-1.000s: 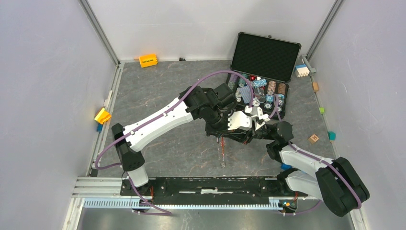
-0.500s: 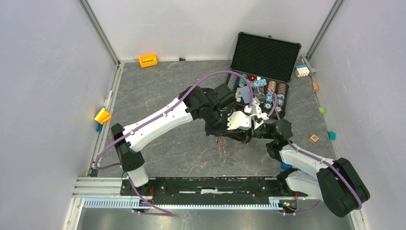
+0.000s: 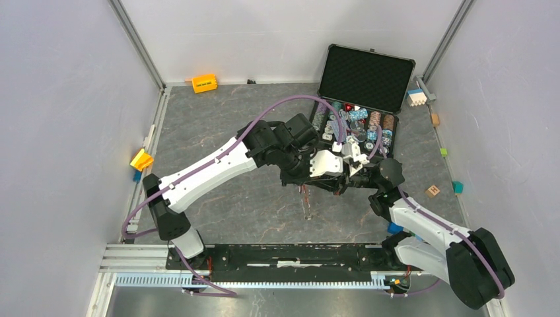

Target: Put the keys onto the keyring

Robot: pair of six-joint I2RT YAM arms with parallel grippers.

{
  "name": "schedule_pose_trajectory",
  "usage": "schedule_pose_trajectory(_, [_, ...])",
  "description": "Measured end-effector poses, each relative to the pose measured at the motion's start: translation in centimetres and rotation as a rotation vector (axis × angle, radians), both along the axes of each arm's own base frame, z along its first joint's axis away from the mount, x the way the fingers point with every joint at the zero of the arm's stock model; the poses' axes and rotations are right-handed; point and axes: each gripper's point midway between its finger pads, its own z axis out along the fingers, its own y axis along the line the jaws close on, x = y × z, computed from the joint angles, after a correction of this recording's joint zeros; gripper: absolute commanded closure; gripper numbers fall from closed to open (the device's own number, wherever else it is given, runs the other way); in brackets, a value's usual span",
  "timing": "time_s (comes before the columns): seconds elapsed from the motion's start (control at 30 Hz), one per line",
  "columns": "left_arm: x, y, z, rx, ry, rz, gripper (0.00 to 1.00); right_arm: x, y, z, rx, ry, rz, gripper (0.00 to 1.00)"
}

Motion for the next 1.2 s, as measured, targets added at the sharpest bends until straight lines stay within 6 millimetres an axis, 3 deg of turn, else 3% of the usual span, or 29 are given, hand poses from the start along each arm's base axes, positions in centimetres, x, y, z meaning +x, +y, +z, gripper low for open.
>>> schedule_pose_trajectory(0.53, [0.5, 0.6, 0.8, -0.057, -0.003, 0.019, 0.67, 1.2, -0.6, -0.9, -0.029, 0.032, -0.060, 1.00])
schedule_pose_trajectory(0.73, [0.5, 1.5, 1.0, -0.120, -0.012, 0.030, 0.66, 1.5, -0.9, -0.6, -0.022, 0.027, -0.077, 1.00])
schedule_pose_trajectory(0.93, [-0.1, 2.7, -0.3, -0.243, -0.036, 0.007, 0.66, 1.3, -1.3, 0.9, 0.006, 0.008, -0.083, 1.00])
schedule_pose_trajectory(1.2, [0.6, 1.5, 0.5, -0.421, -0.034, -0.032, 0.66, 1.0, -1.4, 1.8, 0.031, 0.000, -0.071, 1.00])
